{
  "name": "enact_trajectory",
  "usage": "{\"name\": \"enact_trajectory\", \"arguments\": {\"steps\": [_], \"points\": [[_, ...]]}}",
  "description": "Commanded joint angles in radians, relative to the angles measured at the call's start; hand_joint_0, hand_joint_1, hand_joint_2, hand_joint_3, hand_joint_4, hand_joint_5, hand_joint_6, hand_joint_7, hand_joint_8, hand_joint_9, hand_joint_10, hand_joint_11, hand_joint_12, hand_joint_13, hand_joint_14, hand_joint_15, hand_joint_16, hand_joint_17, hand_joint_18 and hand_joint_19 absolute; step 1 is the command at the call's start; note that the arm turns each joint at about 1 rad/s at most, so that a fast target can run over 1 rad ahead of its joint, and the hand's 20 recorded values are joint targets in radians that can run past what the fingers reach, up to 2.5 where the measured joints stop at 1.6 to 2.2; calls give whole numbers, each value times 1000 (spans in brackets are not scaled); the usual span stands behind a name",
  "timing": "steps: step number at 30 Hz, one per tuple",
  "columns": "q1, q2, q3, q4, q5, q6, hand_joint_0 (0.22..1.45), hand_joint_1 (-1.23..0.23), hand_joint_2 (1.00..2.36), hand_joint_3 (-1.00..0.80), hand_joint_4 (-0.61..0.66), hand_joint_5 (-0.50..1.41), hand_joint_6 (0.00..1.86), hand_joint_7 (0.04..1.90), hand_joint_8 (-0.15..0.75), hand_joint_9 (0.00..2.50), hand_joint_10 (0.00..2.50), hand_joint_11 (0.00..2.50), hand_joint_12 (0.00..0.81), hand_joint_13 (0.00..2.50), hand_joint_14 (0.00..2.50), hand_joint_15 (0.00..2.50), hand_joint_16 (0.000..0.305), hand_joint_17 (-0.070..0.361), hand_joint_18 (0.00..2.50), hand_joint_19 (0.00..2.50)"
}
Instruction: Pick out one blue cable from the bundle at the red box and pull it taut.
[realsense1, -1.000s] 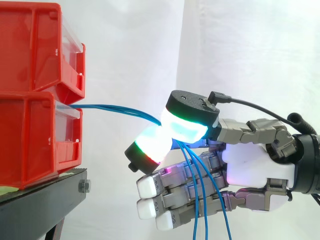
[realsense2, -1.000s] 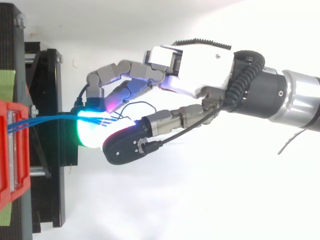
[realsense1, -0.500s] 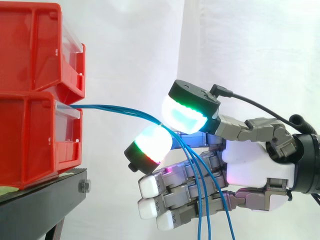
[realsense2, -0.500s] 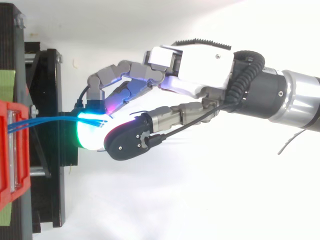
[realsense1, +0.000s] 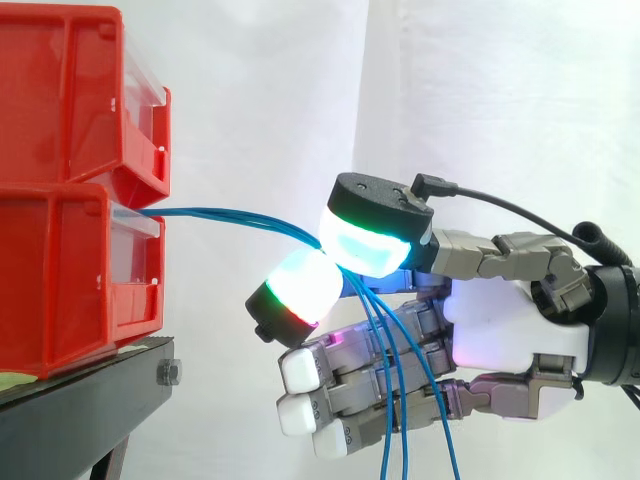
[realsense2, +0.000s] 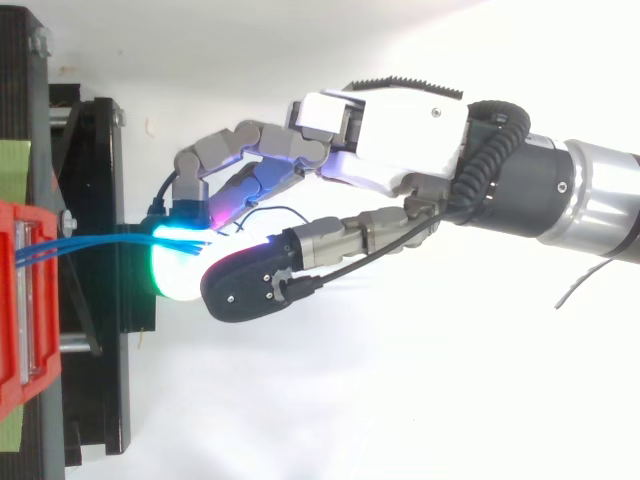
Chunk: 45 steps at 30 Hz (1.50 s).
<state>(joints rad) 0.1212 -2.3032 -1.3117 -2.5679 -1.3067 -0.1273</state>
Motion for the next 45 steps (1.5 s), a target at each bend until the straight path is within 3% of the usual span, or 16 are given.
{"name": "enact_trajectory", "arguments": {"steps": [1, 4, 13, 19, 28, 40, 45], "points": [[0, 1, 0, 0, 1, 0, 684, -736, 1022, -120, 244, -200, 815, 952, 286, 771, 25, 634, 354, 747, 19, 443, 60, 134, 504, 571], [0, 1, 0, 0, 1, 0, 706, -815, 1020, -185, 271, -206, 831, 920, 287, 770, 23, 656, 355, 757, 19, 450, 61, 136, 539, 566], [0, 1, 0, 0, 0, 0, 732, -867, 1000, -500, 325, -202, 841, 887, 283, 799, 24, 685, 354, 772, 19, 449, 61, 137, 582, 559], [0, 1, 0, 0, 0, -2, 612, -741, 1000, -500, 266, -189, 850, 935, 285, 867, 27, 685, 355, 786, 19, 452, 60, 136, 582, 590], [2, -1, 0, 0, -2, 0, 619, -496, 1000, -500, 248, -173, 841, 975, 283, 936, 25, 685, 356, 808, 21, 455, 59, 134, 584, 614], [2, 1, 6, 0, -2, -2, 596, -631, 1020, -195, 206, -189, 873, 991, 294, 841, 26, 684, 368, 765, 21, 471, 61, 136, 552, 633], [0, 1, 6, -2, -3, -2, 616, -695, 1020, -211, 183, -195, 882, 942, 288, 819, 26, 683, 368, 749, 22, 468, 61, 138, 549, 626]]}}
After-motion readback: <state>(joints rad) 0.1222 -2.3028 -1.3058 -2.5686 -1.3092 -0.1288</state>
